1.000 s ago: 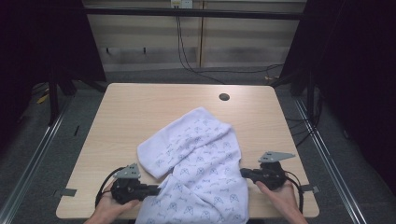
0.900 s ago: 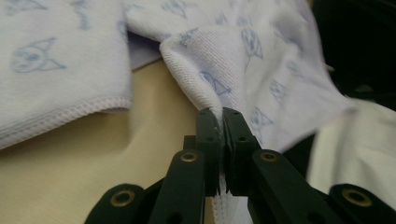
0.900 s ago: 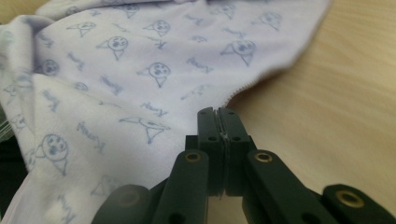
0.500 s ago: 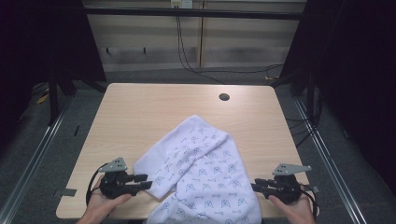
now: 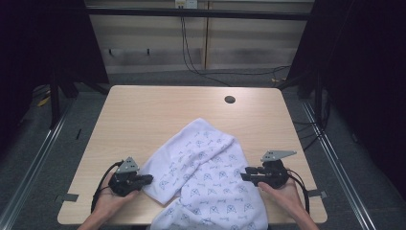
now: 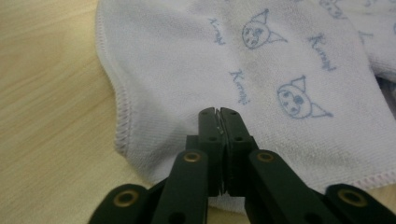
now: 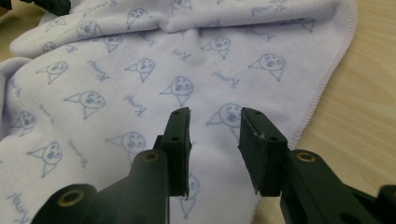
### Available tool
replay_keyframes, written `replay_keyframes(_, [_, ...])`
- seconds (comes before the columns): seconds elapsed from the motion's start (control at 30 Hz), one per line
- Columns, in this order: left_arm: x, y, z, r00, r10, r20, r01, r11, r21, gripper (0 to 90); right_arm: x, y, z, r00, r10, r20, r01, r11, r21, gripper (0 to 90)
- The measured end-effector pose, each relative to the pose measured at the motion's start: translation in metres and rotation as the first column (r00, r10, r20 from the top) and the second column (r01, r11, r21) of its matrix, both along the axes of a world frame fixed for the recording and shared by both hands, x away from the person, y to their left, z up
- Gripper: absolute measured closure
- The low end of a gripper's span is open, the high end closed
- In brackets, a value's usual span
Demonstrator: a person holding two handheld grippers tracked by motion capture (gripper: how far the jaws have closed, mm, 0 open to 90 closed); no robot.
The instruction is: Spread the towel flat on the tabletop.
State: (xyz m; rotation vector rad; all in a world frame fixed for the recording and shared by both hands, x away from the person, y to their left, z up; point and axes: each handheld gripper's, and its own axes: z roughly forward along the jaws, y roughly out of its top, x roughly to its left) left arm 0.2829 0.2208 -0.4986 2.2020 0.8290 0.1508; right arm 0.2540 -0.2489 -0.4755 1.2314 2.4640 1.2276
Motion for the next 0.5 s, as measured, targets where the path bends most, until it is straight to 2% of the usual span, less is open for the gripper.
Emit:
replay_keyframes(0.1, [0.002, -0.001, 0.001, 1.0, 0.006, -0.006, -0.006, 1.0, 0.005, 89.8, 0.004, 0.004, -0.004, 1.0, 0.006, -0.004, -0.006, 1.0, -0.022, 61.5])
replay_keyframes(0.2, [0.004, 0.003, 0.004, 0.9997, 0.025, -0.003, -0.025, 0.9993, -0.028, 89.9, 0.008, 0.008, -0.005, 1.0, 0.006, 0.001, -0.006, 0.999, -0.046, 60.1])
replay_keyframes(0.23, [0.007, 0.006, 0.008, 0.9991, 0.042, 0.001, -0.042, 0.9976, -0.056, 90.0, 0.01, 0.009, -0.005, 1.0, -0.003, -0.002, 0.002, 0.999, -0.049, 59.9])
replay_keyframes(0.27, [0.01, 0.009, 0.012, 0.9972, 0.071, 0.023, -0.069, 0.9955, -0.065, 90.0, 0.013, 0.009, -0.006, 1.0, -0.006, -0.005, 0.006, 0.999, -0.051, 59.7])
replay_keyframes(0.3, [0.013, 0.012, 0.014, 0.996, 0.085, 0.027, -0.082, 0.9933, -0.081, 90.0, 0.015, 0.009, -0.007, 0.9999, -0.016, -0.006, 0.015, 0.998, -0.056, 59.0])
replay_keyframes(0.37, [0.026, 0.019, 0.023, 0.9888, 0.144, 0.037, -0.139, 0.9827, -0.122, 90.0, 0.021, 0.008, -0.008, 0.9998, -0.019, -0.003, 0.018, 0.998, -0.06, 56.6])
replay_keyframes(0.43, [0.038, 0.022, 0.03, 0.9833, 0.175, 0.051, -0.166, 0.975, -0.149, 90.0, 0.026, 0.007, -0.009, 0.9992, -0.04, 0.003, 0.04, 0.997, -0.068, 55.1])
replay_keyframes(0.5, [0.056, 0.022, 0.044, 0.9759, 0.2, 0.086, -0.183, 0.9675, -0.174, 90.0, 0.033, 0.006, -0.01, 0.9983, -0.058, 0.004, 0.058, 0.996, -0.064, 53.6])
